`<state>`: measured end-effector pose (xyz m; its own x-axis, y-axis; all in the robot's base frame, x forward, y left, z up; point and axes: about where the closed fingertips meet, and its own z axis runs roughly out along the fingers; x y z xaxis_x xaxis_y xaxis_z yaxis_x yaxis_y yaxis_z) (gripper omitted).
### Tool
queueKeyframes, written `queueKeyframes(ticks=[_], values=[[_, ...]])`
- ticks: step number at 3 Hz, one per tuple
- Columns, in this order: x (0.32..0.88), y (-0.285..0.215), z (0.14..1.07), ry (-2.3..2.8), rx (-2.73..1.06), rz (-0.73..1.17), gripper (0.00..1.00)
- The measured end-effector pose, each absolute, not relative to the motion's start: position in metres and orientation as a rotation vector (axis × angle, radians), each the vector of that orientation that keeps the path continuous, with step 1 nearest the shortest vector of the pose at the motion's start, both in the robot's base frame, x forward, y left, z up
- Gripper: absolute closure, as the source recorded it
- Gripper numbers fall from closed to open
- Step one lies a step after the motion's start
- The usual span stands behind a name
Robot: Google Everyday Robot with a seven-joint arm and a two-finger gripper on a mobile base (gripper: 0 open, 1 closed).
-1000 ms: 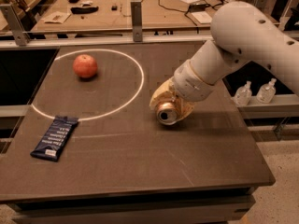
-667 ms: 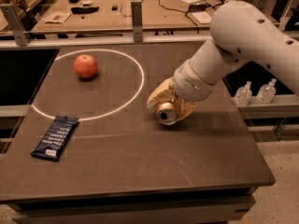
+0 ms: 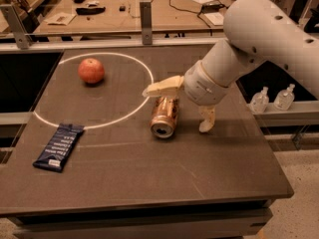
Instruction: Knock orange can over
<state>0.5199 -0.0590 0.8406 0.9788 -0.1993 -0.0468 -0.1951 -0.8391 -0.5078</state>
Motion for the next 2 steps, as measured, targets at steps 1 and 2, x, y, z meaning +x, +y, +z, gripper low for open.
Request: queueKeyframes(ticks=[1,2], values=[[0.5199,-0.0590,0.8437,0.278,-2.592,-0.011,0.00],[0.5199,-0.0590,0.8460,0.278,-2.591,-0.011,0.00]])
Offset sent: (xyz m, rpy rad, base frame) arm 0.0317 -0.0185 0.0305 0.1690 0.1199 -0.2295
